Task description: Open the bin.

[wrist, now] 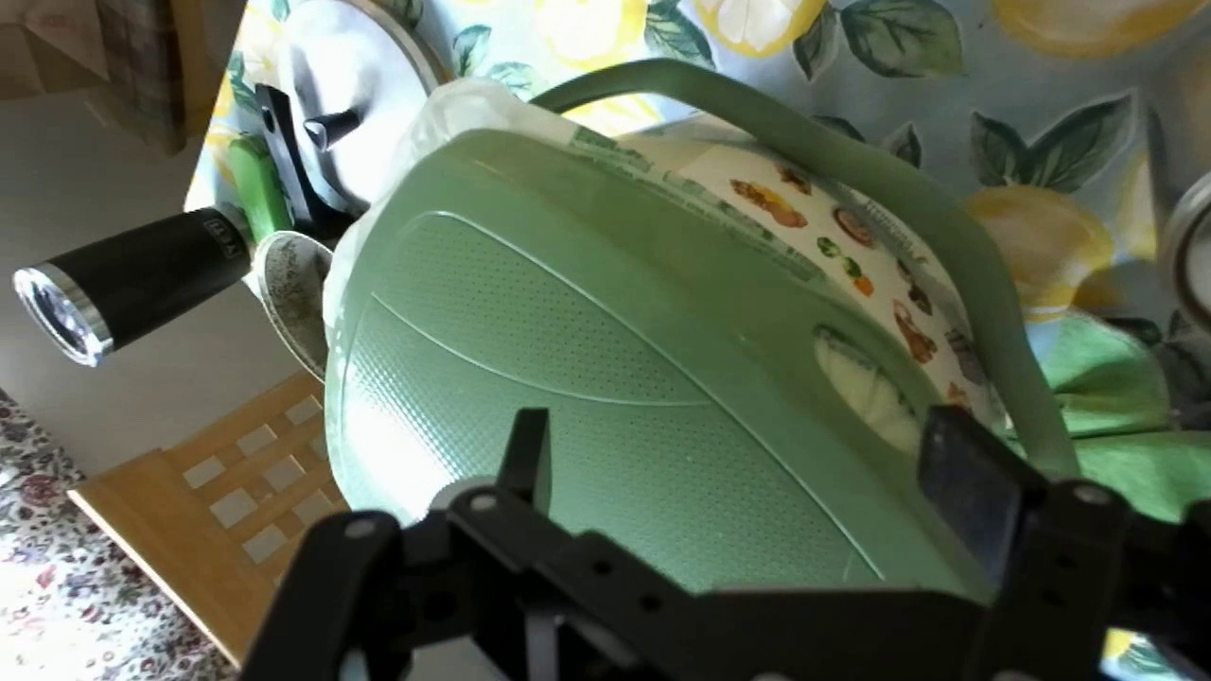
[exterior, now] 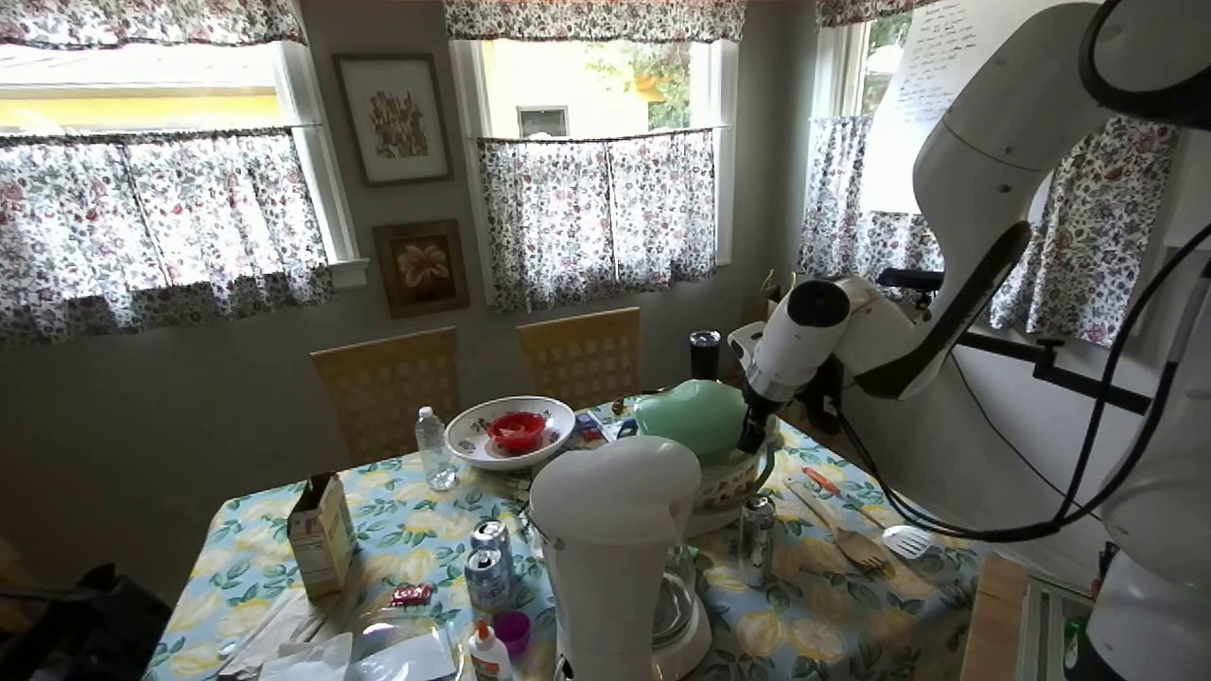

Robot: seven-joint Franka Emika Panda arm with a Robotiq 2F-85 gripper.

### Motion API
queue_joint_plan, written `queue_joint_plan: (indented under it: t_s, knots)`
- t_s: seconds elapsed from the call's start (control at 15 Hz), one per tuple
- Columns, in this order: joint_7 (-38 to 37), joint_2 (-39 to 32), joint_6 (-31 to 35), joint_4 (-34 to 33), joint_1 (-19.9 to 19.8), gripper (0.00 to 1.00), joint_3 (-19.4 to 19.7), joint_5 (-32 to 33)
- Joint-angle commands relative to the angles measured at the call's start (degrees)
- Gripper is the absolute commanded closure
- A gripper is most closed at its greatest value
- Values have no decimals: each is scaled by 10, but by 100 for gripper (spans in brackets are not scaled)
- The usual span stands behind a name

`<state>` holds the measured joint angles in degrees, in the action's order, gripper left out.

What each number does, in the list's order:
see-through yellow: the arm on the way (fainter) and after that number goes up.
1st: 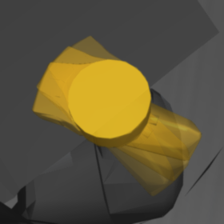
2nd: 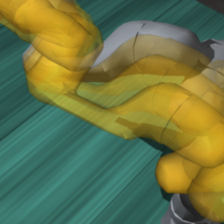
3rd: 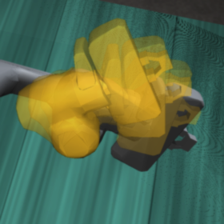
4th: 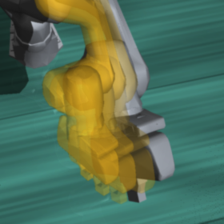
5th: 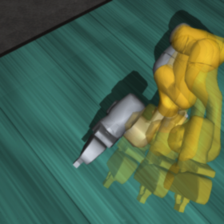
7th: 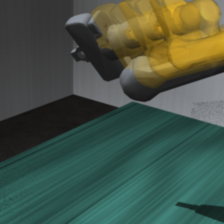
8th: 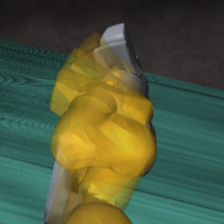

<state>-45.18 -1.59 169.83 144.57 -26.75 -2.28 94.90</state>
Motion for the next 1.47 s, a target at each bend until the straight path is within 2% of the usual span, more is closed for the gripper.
queue_joint_plan:
  t_s: [0.0,0.47,1.4]
  knots:
    - [-87,-27,3,-24,3,0,-4,60]
    - [-124,-38,-3,-18,6,0,-8,61]
    - [-270,-78,-36,-51,13,0,-26,211]
